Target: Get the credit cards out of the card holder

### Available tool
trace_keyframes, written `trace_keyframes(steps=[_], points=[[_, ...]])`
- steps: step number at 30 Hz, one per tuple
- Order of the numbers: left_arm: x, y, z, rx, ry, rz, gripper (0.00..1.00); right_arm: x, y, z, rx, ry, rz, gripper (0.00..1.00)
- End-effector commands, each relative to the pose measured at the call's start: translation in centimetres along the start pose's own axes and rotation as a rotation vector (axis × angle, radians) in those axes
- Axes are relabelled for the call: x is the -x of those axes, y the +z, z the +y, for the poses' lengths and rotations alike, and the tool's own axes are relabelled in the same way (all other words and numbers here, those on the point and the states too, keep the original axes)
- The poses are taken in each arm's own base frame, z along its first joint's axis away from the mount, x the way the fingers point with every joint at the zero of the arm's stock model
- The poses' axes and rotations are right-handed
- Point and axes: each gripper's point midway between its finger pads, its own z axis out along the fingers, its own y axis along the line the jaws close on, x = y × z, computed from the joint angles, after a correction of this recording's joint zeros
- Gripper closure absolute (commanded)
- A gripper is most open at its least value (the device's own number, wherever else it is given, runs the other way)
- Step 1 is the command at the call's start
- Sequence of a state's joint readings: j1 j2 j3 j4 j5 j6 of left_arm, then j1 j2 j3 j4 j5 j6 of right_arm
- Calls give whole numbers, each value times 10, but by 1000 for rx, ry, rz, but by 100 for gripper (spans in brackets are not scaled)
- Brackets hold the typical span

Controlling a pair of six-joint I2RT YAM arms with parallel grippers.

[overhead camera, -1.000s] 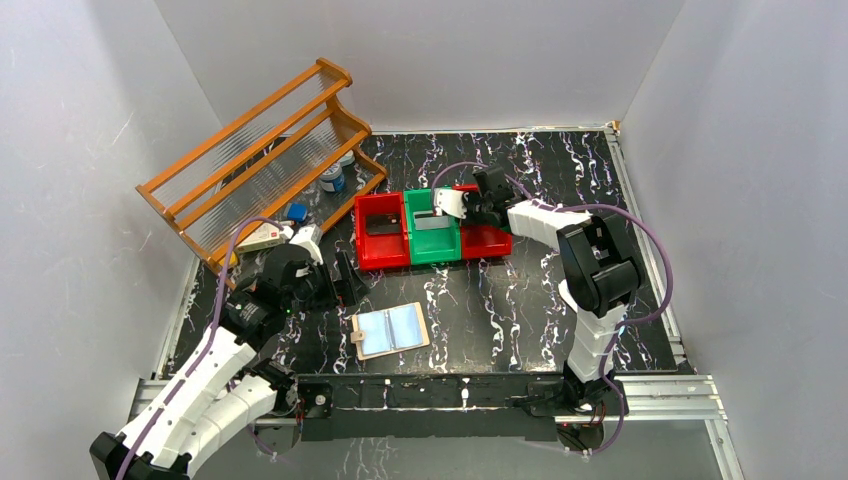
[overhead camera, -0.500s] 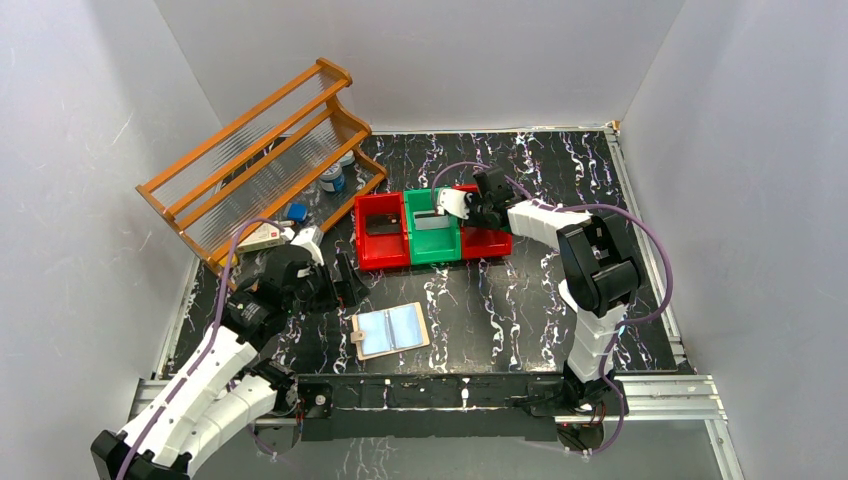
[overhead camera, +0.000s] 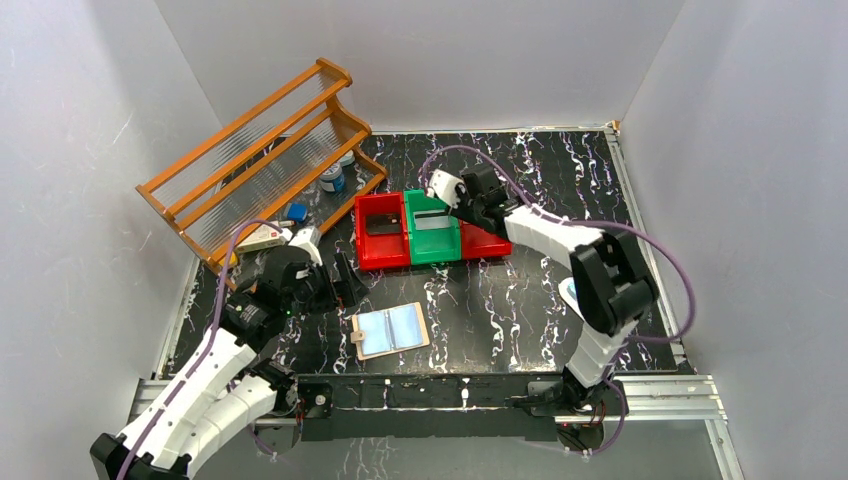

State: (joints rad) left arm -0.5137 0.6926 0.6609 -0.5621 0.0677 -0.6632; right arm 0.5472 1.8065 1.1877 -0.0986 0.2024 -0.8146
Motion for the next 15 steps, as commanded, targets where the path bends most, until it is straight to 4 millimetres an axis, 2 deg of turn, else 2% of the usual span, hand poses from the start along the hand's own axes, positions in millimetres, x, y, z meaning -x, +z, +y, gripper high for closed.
trace_keyframes(steps=[1,4,7,8,11,13,15], points=[[-9,5,6,32,-44,39,2,70,-75,-39,-196,406,-207,48],[-25,15,16,79,-119,90,2,90,-100,-7,-13,783,-231,40],[-40,24,25,124,-169,146,2,94,-109,45,214,1109,-101,38],[-44,26,29,140,-182,160,2,97,-111,66,274,1172,-54,40],[-51,33,26,128,-191,203,6,116,-120,132,338,1157,-23,38],[-51,36,21,108,-189,221,9,117,-123,158,377,1259,6,40],[-51,38,18,93,-184,229,11,121,-126,183,484,1377,6,47]])
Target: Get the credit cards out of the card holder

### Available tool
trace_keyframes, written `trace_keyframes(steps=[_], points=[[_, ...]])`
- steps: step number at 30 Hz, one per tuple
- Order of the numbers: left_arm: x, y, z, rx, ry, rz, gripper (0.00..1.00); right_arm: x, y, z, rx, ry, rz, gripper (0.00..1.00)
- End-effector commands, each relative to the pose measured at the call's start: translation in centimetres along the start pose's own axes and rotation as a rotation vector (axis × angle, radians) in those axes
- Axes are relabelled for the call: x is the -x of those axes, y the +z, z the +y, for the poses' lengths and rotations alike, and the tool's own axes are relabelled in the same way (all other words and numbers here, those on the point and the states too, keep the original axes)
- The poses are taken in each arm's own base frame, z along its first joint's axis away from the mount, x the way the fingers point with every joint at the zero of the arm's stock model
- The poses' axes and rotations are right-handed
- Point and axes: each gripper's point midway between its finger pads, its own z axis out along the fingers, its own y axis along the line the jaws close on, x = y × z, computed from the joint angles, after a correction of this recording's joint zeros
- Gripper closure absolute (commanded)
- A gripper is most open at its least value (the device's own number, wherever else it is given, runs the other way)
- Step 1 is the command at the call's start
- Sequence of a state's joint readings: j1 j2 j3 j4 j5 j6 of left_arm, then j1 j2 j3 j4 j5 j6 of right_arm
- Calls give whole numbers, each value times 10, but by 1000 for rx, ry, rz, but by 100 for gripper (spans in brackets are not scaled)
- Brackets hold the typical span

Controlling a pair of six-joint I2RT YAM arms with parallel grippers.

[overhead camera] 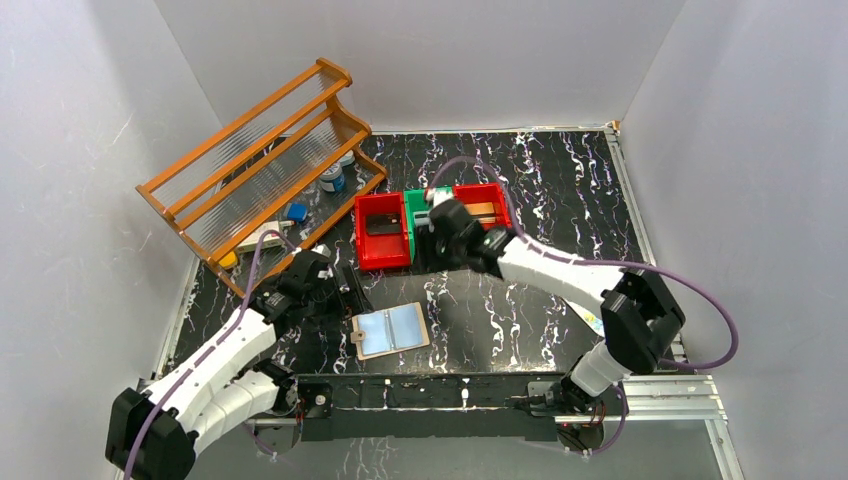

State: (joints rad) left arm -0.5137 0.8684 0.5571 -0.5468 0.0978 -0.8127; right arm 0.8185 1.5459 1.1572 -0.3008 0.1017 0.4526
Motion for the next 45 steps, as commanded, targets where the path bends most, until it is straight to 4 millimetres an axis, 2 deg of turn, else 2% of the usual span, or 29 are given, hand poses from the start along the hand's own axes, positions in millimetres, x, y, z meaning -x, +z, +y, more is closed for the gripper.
trace_keyframes(steps=[1,3,7,13,20,28,33,36,37,38,39,40,41,43,45], points=[[0,2,-16,-67,-2,28,13,-63,0,47,143,390,134,49],[0,4,-19,-74,11,44,17,-80,0,52,162,450,153,51],[2,7,-29,-101,29,64,24,-101,2,50,131,460,212,51],[0,14,-39,-151,33,91,26,-115,4,64,218,479,252,54],[-10,28,-23,-93,27,133,26,-130,14,66,204,493,311,54],[-25,42,-7,-46,20,190,29,-153,23,59,153,487,381,52],[-36,49,-2,-48,18,232,35,-156,24,61,142,466,398,51],[-44,55,2,-47,14,269,43,-163,25,60,116,461,422,49],[-47,57,2,-54,10,284,47,-170,28,66,150,471,459,49],[-49,58,0,-72,4,292,50,-168,30,85,247,482,475,52],[-50,58,-3,-85,1,298,52,-165,29,94,293,488,473,53],[-50,58,-4,-93,0,299,52,-170,35,94,289,492,487,56],[-50,58,-4,-93,0,299,53,-167,38,97,297,484,486,63],[-50,58,-4,-95,-3,298,54,-165,39,101,314,479,486,70],[-50,57,-4,-97,-2,292,55,-166,40,95,276,478,483,85]])
